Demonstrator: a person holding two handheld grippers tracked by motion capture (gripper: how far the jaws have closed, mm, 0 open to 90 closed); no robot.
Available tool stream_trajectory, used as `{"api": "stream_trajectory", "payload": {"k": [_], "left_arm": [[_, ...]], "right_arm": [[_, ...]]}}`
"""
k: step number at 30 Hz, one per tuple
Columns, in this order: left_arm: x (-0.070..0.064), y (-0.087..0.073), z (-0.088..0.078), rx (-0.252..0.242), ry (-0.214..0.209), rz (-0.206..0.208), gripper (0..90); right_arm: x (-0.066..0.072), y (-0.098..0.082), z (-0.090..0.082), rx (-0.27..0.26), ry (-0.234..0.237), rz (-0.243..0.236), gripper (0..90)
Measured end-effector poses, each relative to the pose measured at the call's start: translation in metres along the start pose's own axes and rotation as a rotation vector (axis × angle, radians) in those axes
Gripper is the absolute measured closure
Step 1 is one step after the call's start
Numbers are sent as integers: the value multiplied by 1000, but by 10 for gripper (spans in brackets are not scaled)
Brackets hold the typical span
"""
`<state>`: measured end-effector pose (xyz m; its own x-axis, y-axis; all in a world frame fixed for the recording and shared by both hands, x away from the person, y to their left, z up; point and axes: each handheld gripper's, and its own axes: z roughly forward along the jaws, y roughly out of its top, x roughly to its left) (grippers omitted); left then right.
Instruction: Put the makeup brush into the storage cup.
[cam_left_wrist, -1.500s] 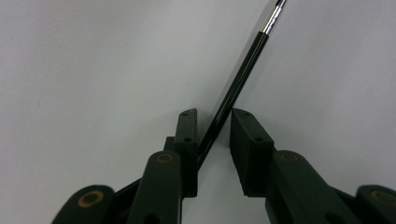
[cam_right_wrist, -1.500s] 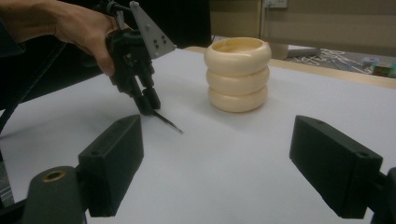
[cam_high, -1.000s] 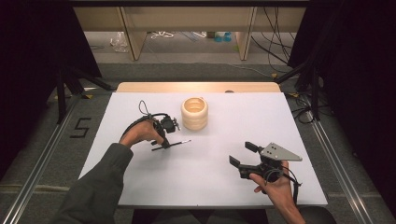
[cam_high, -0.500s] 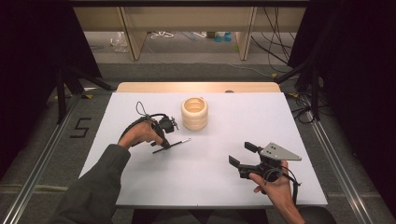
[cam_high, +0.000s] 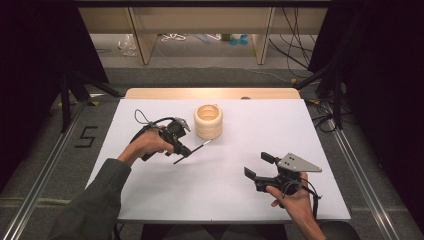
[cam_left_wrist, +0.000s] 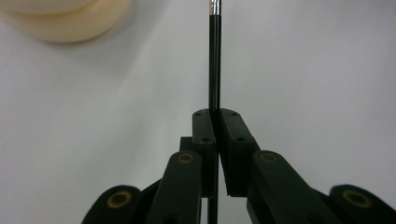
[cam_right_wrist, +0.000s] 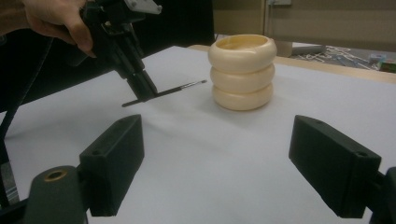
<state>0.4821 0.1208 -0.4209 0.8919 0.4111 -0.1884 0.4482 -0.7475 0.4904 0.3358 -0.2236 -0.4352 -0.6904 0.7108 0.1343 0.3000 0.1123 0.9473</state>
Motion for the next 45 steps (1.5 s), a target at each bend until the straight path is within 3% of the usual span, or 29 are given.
{"api": "stream_trajectory", "payload": {"k": [3,5,7,11,23,28,34,37,45], "left_arm": [[-5,2,-2,-67,-6,-26,850],[-6,3,-6,-75,-4,-6,850],[-11,4,-5,-160,-14,-51,850],[-15,8,-8,-238,-12,-81,850],[-11,3,-12,-358,37,-145,849],[-9,1,-13,-391,35,-173,849],[-7,0,-19,-461,64,-202,849],[-4,-2,-24,-516,101,-222,849],[0,-2,-29,-571,128,-244,849]], "right_arm": [[0,0,0,5,-2,-5,190],[0,0,0,4,1,-2,190],[0,0,0,5,-5,-5,190],[1,0,0,-7,8,1,190],[1,0,1,1,2,-4,190],[0,0,1,6,1,-1,190],[0,0,0,10,0,-2,190],[1,0,1,2,-2,-2,190],[0,0,1,-1,0,0,190]]}}
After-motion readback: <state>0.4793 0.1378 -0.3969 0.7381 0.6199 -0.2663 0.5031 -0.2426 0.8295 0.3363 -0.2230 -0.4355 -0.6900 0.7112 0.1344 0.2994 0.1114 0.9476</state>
